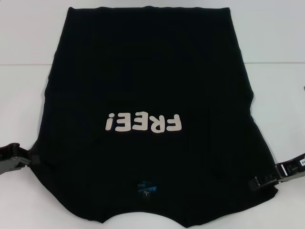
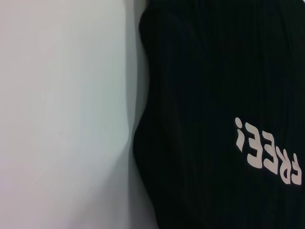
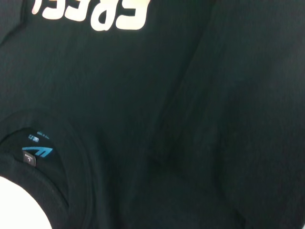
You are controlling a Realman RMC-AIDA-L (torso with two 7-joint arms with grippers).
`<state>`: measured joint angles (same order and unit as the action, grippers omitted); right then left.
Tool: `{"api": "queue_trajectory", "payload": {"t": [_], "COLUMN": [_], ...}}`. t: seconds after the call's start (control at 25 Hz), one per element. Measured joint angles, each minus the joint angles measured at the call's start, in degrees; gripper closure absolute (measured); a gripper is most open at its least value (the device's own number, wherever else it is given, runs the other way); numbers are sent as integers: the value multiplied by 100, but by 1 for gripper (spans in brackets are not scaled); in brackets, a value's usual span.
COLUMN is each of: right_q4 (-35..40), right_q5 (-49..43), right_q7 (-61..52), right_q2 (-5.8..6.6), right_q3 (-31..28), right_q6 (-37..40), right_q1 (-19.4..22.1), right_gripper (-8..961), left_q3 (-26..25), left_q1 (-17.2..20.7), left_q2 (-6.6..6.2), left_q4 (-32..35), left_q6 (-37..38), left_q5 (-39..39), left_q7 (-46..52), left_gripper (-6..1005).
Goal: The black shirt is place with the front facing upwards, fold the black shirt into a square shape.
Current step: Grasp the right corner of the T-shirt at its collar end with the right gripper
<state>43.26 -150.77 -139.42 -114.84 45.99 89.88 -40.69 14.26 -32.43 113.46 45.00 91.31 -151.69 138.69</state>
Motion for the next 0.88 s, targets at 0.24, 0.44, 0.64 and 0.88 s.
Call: {"api": "queue_trajectory", "payload": {"t": [0.24,0.44,0.64,0.88], "right_q4": [-2,-2,-3,-11], "right_q5": [-24,-1,96,167], "right_q7": [0,35,81,77], "right_q2": [1,3,-5,32], "right_q3": [35,12,7,36], "right_q6": [-26,11,54,66], "right_q1": [3,0,-2,7], "right_gripper": [193,186,199,220], "left_q3": [-2,-2,-7,-2], "left_q1": [0,0,0,0], "left_q2": [0,0,0,0], "left_q4": [-1,-1,-1,-1], "left_q6": [0,1,9,4], "left_q5": [0,-1,-1,-1], "left_q7": [0,0,0,0], "left_gripper": [971,971,971,971]}}
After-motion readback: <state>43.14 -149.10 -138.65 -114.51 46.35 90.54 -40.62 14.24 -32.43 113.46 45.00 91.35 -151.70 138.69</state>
